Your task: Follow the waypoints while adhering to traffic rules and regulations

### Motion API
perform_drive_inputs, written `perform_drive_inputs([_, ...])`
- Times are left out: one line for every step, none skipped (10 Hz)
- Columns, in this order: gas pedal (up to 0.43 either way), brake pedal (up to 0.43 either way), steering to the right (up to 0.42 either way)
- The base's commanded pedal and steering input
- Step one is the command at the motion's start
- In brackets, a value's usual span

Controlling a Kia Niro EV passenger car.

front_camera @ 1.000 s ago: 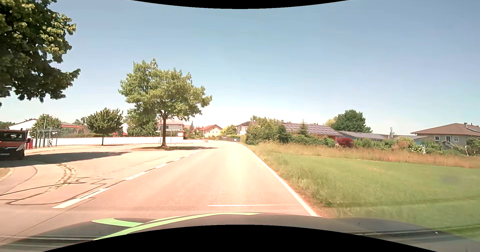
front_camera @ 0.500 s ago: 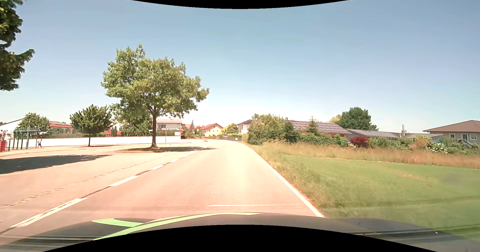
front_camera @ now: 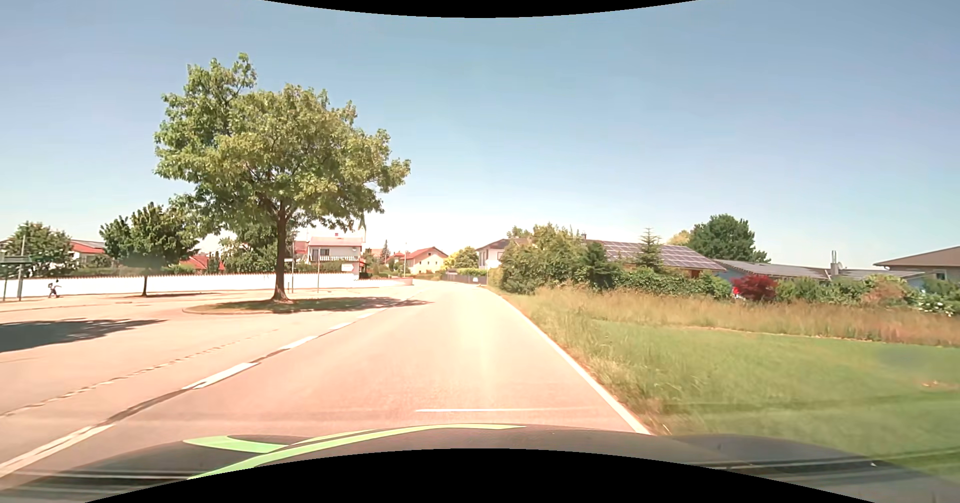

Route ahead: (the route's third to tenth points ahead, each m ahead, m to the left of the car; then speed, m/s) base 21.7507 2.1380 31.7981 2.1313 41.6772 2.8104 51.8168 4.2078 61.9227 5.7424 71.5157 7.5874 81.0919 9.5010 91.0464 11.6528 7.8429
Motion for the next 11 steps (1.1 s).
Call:
perform_drive_inputs([0.059,0.000,-0.004])
perform_drive_inputs([0.059,0.000,-0.004])
perform_drive_inputs([0.059,0.000,-0.004])
perform_drive_inputs([0.059,0.000,-0.004])
perform_drive_inputs([0.059,0.000,-0.004])
perform_drive_inputs([0.059,0.000,-0.003])
perform_drive_inputs([0.059,0.000,-0.002])
perform_drive_inputs([0.059,0.000,0.001])
perform_drive_inputs([0.059,0.000,0.003])
perform_drive_inputs([0.059,0.000,0.003])
perform_drive_inputs([0.059,0.000,0.003])
